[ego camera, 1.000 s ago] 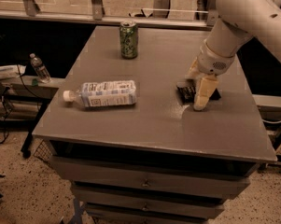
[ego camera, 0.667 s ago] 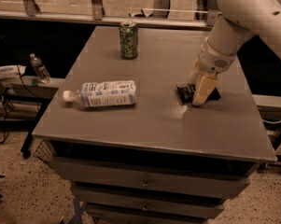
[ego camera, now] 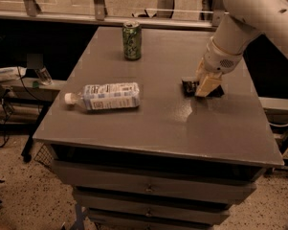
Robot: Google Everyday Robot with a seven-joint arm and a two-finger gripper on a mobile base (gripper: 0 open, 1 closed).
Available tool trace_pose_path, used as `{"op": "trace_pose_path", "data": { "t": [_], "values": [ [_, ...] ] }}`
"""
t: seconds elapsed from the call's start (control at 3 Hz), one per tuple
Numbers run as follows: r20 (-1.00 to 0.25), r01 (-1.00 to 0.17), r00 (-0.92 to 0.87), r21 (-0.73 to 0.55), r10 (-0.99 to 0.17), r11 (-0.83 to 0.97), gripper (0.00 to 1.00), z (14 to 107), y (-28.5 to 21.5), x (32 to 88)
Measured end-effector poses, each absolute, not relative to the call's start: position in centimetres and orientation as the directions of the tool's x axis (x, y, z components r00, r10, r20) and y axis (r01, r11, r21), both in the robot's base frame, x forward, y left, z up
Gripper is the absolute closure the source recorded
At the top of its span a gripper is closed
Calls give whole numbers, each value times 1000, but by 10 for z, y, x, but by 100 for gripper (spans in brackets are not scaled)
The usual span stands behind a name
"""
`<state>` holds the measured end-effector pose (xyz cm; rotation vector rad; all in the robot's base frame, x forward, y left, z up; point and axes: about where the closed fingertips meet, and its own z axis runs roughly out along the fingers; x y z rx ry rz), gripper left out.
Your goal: Pick rxbar chocolate
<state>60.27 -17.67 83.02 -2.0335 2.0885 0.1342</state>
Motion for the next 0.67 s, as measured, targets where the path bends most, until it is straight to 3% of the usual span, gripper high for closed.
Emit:
{"op": "trace_pose_path", "data": {
  "t": [0.67],
  "values": [
    [-275,-964,43,-263,-960,32,100,908,-188,611]
  ]
}}
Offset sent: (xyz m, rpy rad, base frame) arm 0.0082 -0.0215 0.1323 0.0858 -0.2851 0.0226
